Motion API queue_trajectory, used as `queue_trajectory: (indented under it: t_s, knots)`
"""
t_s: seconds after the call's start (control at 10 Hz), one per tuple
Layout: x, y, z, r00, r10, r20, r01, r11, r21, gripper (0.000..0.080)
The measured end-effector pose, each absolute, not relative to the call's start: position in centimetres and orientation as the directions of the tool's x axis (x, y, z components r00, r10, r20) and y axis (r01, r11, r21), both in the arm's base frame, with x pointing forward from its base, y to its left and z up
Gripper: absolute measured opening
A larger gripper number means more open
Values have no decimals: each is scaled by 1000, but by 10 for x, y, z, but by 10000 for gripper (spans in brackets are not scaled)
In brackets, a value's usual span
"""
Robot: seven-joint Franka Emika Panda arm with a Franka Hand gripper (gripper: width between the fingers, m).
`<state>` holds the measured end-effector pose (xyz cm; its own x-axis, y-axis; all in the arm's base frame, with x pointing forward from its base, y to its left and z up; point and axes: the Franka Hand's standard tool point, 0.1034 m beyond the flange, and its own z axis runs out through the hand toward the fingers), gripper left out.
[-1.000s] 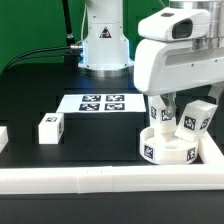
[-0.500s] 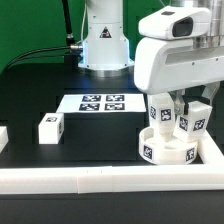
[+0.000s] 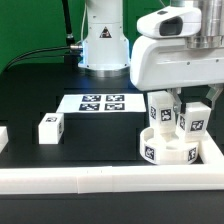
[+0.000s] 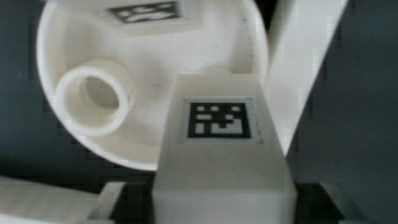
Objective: Assemble stool
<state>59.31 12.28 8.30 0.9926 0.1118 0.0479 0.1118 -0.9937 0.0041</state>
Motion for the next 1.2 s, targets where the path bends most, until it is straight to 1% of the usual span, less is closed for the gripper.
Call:
queue_trajectory:
  t_s: [0.1, 0.2, 0.4, 0.7, 0.8, 1.1, 1.2]
  knots:
    - [594, 123, 83, 997, 22, 69, 22, -1000, -1, 334]
    - [595, 122, 83, 990, -116, 77, -115, -993, -11, 334]
    - [596, 120, 82, 932, -349, 93, -347, -937, -35, 334]
    - [596, 117, 82, 741, -667, 81, -664, -745, -60, 334]
    - [596, 117, 82, 715, -695, 76, -692, -719, -65, 334]
    - [596, 115, 81, 576, -815, 60, -811, -579, -80, 334]
    - [596, 115, 81, 466, -883, 43, -879, -468, -89, 334]
